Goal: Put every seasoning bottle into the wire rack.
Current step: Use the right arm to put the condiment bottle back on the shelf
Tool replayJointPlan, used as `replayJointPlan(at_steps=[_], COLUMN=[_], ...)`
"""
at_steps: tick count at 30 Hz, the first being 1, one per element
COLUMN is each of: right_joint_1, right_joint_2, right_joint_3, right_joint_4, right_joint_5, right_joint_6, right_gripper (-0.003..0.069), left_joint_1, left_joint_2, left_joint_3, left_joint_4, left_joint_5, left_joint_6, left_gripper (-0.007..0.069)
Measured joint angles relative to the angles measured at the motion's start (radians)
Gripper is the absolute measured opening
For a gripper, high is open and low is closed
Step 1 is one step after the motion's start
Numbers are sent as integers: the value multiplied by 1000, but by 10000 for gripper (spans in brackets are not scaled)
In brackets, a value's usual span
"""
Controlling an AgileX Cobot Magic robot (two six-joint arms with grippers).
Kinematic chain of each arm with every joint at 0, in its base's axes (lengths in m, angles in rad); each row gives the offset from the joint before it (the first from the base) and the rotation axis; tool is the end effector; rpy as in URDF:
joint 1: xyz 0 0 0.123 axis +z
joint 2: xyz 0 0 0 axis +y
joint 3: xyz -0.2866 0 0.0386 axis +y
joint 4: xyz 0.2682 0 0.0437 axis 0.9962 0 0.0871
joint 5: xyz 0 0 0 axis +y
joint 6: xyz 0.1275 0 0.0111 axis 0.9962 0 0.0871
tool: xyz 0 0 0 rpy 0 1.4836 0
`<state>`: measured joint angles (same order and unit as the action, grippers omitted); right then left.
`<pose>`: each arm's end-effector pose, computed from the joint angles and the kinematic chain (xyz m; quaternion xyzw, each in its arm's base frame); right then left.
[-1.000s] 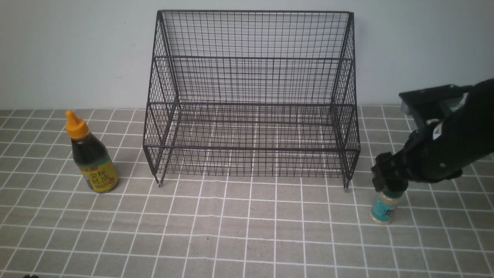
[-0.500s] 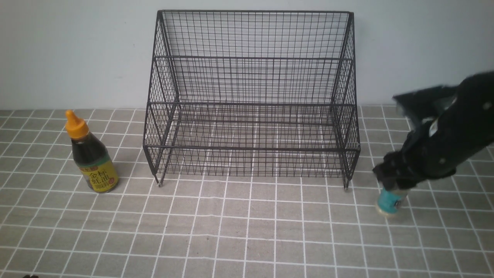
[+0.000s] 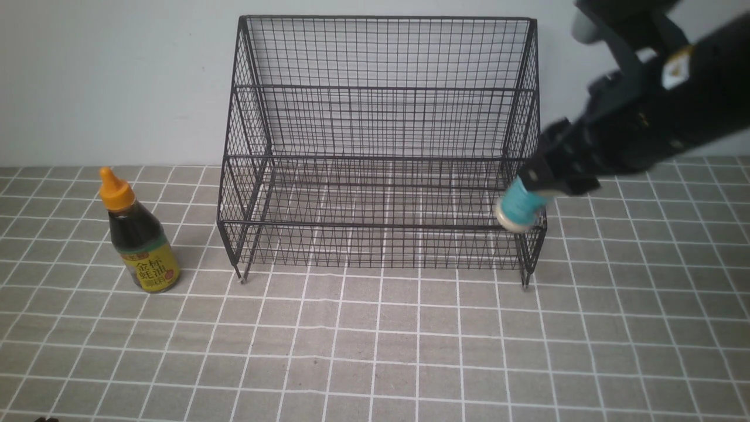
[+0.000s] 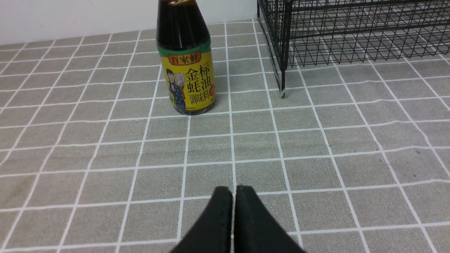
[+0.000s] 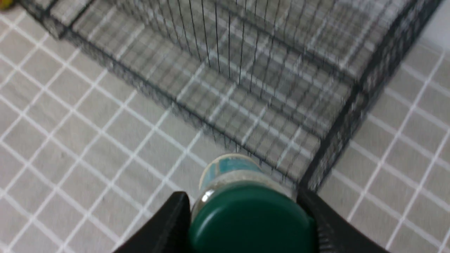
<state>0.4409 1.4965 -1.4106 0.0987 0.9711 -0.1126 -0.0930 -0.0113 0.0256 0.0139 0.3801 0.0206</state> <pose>0.3216 0.1633 0.3271 -0.2467 0.9217 0.0948 0.2840 0.1034 -0.0090 0.1595 0.0495 0.8054 -0.0155 0.5904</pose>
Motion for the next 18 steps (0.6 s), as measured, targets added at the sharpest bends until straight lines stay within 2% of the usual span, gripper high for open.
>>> replayJointPlan(at_steps=[9, 18], right_joint_1=[0, 0], right_joint_2=[275, 434], right_joint_3=[-220, -264], right_joint_4=[-43, -99], right_joint_5=[43, 43], right_joint_6=[1, 40], right_gripper=[349, 349], left_joint_1=[0, 0], left_joint_2=[0, 0], left_joint_3=[0, 0], left_joint_4=[0, 0], left_joint_5=[0, 0], left_joint_6=[0, 0], left_gripper=[-6, -6])
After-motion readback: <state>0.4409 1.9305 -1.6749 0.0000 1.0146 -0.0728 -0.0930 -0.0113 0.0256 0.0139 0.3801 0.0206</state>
